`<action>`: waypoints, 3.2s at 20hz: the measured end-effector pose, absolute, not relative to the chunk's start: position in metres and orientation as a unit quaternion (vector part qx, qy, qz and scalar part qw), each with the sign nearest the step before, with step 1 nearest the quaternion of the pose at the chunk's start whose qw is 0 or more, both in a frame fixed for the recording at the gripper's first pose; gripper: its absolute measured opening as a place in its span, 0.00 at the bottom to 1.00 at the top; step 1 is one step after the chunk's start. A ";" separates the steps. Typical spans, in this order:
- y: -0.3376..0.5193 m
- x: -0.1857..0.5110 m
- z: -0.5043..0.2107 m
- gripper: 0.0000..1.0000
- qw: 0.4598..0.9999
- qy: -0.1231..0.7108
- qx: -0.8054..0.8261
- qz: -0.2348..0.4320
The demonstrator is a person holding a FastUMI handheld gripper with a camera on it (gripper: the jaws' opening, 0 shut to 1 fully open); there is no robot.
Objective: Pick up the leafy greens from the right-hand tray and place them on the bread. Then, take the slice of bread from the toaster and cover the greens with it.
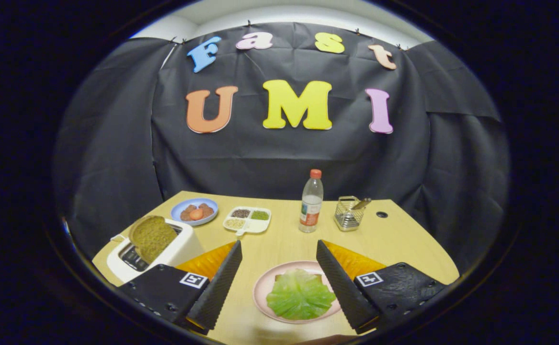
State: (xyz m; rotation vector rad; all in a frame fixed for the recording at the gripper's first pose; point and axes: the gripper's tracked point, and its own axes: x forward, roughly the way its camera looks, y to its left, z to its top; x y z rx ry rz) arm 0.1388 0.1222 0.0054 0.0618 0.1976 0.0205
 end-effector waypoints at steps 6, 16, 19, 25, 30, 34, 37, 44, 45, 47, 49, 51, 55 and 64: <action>0.185 0.120 0.040 0.97 0.995 0.082 0.042 0.037; 0.289 0.138 0.044 0.97 0.992 0.106 0.028 0.065; 0.308 0.150 0.029 0.97 0.990 0.133 0.013 0.054; 0.327 0.174 0.006 0.93 0.983 0.175 0.011 0.060; 0.323 0.183 -0.014 0.60 0.975 0.216 0.016 0.048; 0.326 0.186 -0.025 0.60 0.971 0.235 0.009 0.043; 0.324 0.177 -0.035 0.61 0.963 0.265 0.007 0.046; 0.315 0.178 -0.015 0.12 0.974 0.216 0.019 0.064; 0.315 0.174 -0.007 0.12 0.977 0.202 0.016 0.067; 0.315 0.165 0.011 0.12 0.981 0.178 0.013 0.073; 0.315 0.154 0.027 0.12 0.983 0.164 0.017 0.081; 0.313 0.143 0.044 0.12 0.986 0.144 0.019 0.085; 0.303 0.119 0.086 0.12 0.991 0.085 0.024 0.096; 0.242 0.109 0.092 0.12 0.995 0.045 0.051 0.076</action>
